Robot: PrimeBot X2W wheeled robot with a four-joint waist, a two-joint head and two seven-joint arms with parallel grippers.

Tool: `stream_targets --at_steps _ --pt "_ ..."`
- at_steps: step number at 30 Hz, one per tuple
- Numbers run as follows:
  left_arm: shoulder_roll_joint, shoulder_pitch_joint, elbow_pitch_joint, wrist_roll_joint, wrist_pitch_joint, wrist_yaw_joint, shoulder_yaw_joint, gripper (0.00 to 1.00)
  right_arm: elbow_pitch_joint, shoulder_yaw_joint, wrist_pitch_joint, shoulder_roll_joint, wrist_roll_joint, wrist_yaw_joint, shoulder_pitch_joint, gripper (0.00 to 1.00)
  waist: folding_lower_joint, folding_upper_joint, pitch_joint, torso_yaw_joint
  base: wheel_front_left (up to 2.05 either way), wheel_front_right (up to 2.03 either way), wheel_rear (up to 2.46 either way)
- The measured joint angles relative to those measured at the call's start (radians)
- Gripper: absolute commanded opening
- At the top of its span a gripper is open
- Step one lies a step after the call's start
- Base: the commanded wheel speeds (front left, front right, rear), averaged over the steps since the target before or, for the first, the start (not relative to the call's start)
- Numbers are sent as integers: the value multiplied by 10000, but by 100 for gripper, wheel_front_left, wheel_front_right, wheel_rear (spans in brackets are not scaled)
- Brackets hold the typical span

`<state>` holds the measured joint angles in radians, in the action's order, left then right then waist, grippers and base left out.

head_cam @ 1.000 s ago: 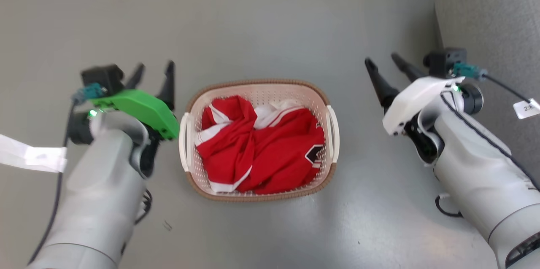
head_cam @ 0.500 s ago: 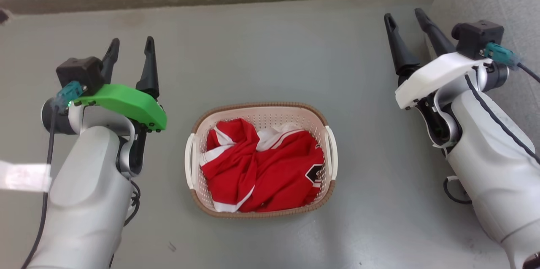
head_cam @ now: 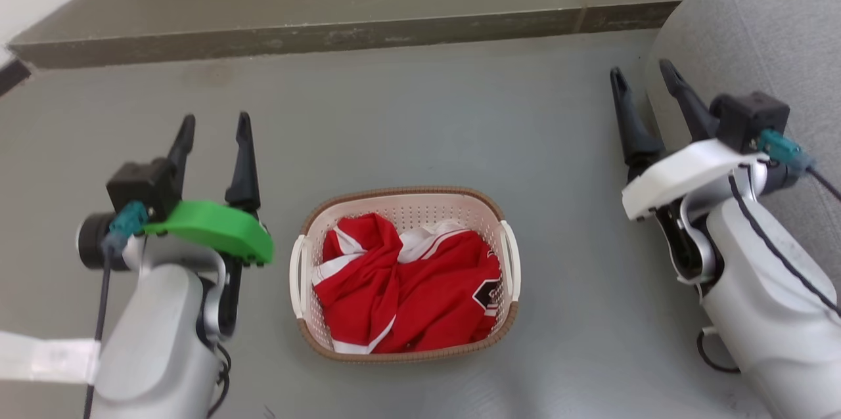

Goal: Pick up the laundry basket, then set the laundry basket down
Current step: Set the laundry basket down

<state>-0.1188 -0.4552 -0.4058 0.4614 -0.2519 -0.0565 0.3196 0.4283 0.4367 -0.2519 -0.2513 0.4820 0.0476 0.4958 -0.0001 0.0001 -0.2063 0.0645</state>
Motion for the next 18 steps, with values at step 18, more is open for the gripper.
stream_targets --at_steps 18 --pt "44 2520 1603 -468 0 -351 -98 100 -1632 -782 0 13 -535 489 -2337 100 0 0 802 38 0 0 0"
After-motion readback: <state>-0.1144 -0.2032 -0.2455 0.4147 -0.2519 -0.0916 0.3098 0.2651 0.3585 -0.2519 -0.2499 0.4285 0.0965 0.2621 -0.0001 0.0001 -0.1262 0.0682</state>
